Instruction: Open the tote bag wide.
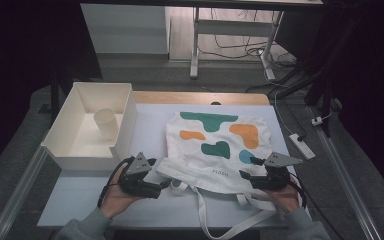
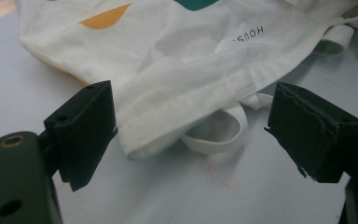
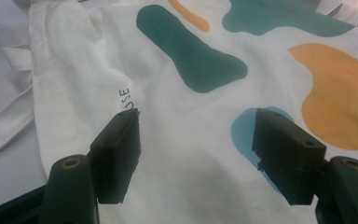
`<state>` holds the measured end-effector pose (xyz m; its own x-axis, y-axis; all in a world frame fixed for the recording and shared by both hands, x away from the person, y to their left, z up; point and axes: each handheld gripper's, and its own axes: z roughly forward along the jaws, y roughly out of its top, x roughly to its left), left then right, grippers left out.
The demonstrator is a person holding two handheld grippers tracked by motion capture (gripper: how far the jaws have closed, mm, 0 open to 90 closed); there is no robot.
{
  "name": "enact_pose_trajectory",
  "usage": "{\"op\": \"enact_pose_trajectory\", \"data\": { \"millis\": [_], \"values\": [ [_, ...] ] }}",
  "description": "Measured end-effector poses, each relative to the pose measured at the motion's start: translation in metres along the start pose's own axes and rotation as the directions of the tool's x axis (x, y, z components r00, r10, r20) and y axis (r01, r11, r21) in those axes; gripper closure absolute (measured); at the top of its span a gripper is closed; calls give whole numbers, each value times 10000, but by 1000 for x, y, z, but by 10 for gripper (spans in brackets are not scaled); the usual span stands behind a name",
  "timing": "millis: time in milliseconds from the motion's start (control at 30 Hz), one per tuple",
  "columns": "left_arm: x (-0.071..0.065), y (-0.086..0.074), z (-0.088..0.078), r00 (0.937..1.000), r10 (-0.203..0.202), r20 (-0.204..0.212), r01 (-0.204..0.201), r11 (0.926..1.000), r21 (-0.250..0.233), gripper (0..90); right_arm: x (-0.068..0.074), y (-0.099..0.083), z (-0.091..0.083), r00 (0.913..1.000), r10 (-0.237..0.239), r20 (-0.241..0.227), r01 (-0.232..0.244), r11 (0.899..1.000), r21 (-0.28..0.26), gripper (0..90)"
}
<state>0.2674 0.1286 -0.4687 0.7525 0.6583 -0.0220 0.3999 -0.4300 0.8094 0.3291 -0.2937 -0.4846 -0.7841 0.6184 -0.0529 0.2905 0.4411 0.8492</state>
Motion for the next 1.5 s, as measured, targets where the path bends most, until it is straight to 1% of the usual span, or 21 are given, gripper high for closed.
{"op": "enact_pose_trajectory", "data": {
  "millis": [133,167,233,367,433,467,633,700,767,800,833,900,1033,1067,1100,1233,1333,1433,1500],
  "values": [
    [3,8,10,9999,58,138,-59,9999,121,154,1,0,2,10000,-50,-29,50,10000,12,325],
    [3,8,10,9999,58,138,-59,9999,121,154,1,1,2,10000,-57,-28,57,10000,18,325],
    [3,13,17,9997,132,202,-136,9998,175,154,2,1,3,10000,-87,-37,87,10000,26,325],
    [4,21,22,9990,313,305,-319,9993,193,158,4,2,4,9998,-180,-48,181,9998,40,325],
    [4,23,24,9989,337,337,-343,9993,179,161,4,2,5,9998,-182,-63,182,9998,53,325],
    [5,29,30,9981,460,400,-468,9987,202,162,4,2,5,9998,-185,-68,185,9998,76,325],
    [7,40,45,9955,544,776,-565,9981,257,165,6,3,5,9998,-208,-8,208,9998,30,326],
    [7,41,50,9944,660,827,-683,9973,257,169,7,4,5,9998,-192,-10,192,9998,-7,327],
    [7,42,52,9942,673,834,-695,9973,236,181,8,5,6,9997,-261,-17,261,9997,23,327],
    [7,42,58,9930,681,964,-714,9970,306,183,9,6,8,9995,-318,-8,318,9995,61,327],
    [7,42,58,9930,681,964,-714,9970,306,183,10,7,9,9995,-320,-6,321,9994,92,327],
    [8,39,61,9908,704,1153,-768,9957,518,193,11,8,12,9995,-328,-11,328,9994,132,327],
    [7,34,62,9883,948,1198,-1048,9912,804,195,16,12,15,9990,-453,-52,454,9988,154,327],
    [7,34,62,9883,948,1198,-1048,9912,804,197,16,12,15,9990,-453,-52,454,9988,154,327],
    [6,32,63,9876,1011,1199,-1118,9900,862,200,20,15,16,9984,-555,-101,556,9984,94,327],
    [5,28,64,9863,1133,1199,-1262,9863,1061,200,28,21,16,9971,-706,-289,706,9975,16,327],
    [5,26,65,9876,1050,1165,-1171,9879,1021,212,39,30,16,9947,-852,-569,861,9962,140,328],
    [5,26,66,9880,1034,1143,-1152,9881,1015,213,56,38,19,9880,-1134,-1045,1182,9922,407,330],
    [5,25,66,9882,1036,1132,-1151,9882,1008,213,69,41,25,9786,-1392,-1514,1502,9866,636,330]
  ]
}}
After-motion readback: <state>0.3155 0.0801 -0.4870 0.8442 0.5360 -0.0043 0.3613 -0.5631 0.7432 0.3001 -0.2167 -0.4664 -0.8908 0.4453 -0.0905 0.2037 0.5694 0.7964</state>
